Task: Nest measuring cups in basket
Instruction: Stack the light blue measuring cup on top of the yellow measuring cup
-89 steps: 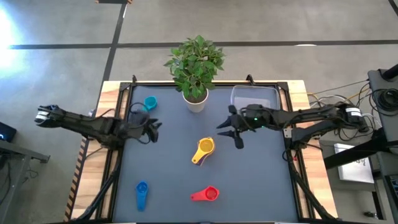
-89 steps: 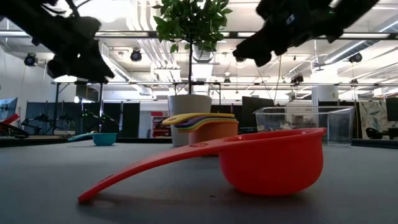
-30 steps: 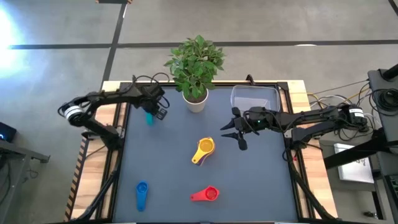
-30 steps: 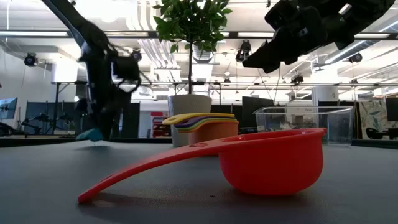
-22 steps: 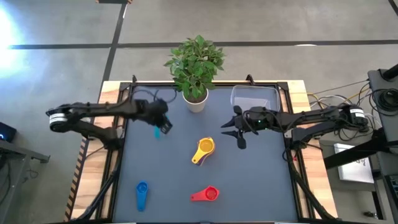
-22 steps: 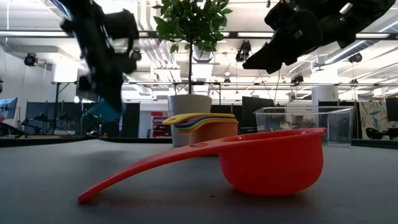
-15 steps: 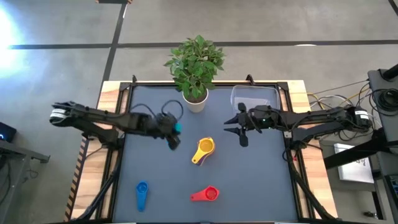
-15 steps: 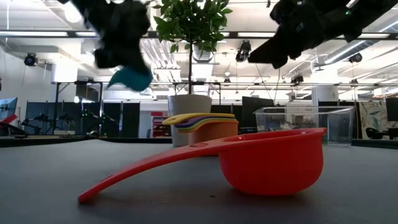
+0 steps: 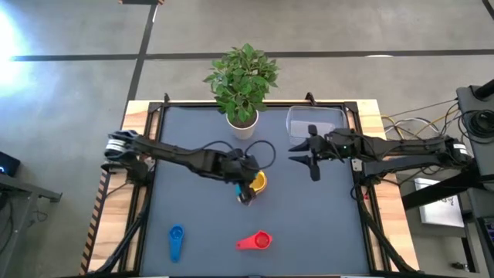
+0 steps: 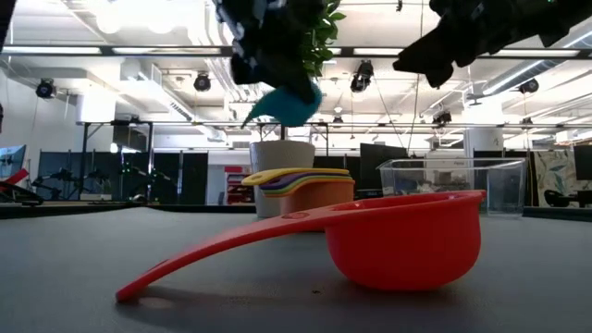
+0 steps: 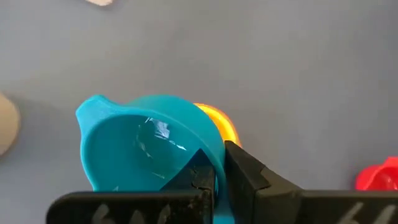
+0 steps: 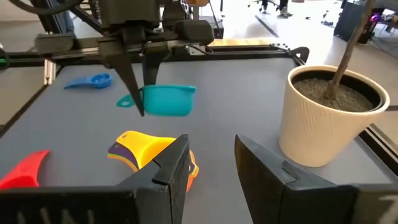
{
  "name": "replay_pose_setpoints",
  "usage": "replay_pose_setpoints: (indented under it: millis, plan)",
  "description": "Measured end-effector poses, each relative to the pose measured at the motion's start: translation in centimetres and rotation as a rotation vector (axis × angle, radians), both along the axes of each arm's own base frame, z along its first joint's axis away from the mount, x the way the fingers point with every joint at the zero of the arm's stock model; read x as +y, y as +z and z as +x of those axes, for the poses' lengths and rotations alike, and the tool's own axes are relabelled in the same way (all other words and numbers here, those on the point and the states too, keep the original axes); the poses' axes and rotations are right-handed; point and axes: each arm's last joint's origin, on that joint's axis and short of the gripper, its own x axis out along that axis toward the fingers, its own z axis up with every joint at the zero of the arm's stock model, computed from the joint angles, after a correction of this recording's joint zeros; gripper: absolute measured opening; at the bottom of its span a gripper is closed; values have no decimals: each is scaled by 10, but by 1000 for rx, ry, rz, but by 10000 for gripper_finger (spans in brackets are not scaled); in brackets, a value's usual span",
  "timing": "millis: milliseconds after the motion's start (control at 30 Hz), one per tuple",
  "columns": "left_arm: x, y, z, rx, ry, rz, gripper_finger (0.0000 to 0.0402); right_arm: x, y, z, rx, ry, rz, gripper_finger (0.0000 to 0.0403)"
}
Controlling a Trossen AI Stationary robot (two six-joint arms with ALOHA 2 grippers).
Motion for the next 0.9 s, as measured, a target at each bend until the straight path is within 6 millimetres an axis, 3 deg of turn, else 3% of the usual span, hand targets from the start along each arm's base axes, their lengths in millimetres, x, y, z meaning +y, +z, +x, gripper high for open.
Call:
replay_pose_setpoints:
  millis: [300, 633, 900]
  plan:
    - [2, -17, 14, 40, -17, -7, 14, 0, -1, -2, -2, -13, -12, 118]
    - [11, -40, 23, 97, -12, 0, 92, 0, 0, -2, -5, -15, -12, 118]
    - [7, -40, 25, 77, -21, -58, 141, 0, 0, -2, -4, -15, -13, 118]
